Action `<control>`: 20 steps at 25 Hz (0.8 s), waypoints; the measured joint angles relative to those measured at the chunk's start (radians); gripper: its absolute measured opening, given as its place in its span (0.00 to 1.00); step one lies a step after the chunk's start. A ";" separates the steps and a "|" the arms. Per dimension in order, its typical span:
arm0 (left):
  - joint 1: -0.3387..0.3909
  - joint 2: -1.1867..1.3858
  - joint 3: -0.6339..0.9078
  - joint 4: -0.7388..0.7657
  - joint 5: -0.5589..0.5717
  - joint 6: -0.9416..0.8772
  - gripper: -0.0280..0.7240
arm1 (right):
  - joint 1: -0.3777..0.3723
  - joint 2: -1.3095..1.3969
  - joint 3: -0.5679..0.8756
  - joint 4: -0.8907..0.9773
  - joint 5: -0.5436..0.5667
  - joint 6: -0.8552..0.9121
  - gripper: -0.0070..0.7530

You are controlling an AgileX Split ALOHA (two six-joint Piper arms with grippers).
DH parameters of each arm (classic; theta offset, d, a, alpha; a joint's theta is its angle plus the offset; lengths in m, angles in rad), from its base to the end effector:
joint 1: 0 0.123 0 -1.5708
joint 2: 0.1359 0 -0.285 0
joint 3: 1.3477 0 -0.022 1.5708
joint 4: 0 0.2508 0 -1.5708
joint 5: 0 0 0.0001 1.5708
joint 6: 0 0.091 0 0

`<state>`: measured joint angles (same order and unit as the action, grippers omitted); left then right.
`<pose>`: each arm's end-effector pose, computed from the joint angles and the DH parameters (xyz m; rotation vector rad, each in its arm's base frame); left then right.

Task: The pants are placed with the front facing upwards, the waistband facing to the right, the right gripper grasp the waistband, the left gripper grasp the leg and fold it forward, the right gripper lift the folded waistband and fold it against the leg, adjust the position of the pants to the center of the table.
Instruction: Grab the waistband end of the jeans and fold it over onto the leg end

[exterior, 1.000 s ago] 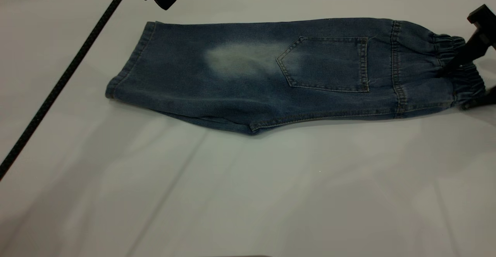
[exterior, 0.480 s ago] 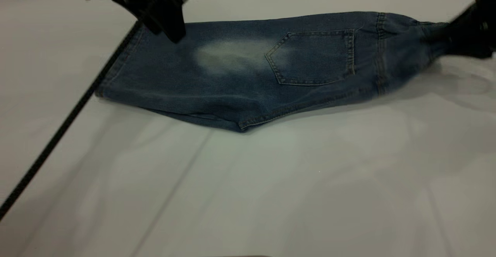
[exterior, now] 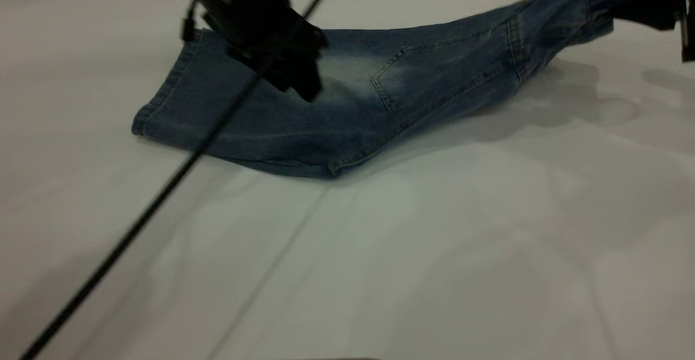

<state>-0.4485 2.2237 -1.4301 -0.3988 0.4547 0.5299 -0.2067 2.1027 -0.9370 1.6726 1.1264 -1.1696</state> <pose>0.3947 -0.2072 0.0967 0.8724 2.5679 -0.3156 0.3498 0.0102 0.1057 0.4493 2.2652 1.5477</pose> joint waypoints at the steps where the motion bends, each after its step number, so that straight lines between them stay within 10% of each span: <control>1: -0.012 0.013 0.000 -0.008 -0.022 0.009 0.47 | 0.007 -0.017 0.000 -0.001 0.001 -0.005 0.13; 11: -0.149 0.086 0.000 -0.039 -0.119 0.033 0.47 | 0.173 -0.196 -0.046 -0.032 0.011 -0.053 0.13; 20: -0.069 -0.048 0.003 -0.017 -0.093 0.036 0.47 | 0.197 -0.266 -0.050 -0.115 0.013 -0.049 0.13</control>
<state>-0.5179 2.1754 -1.4268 -0.4153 0.3615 0.5657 -0.0102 1.8369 -0.9873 1.5577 1.1397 -1.2183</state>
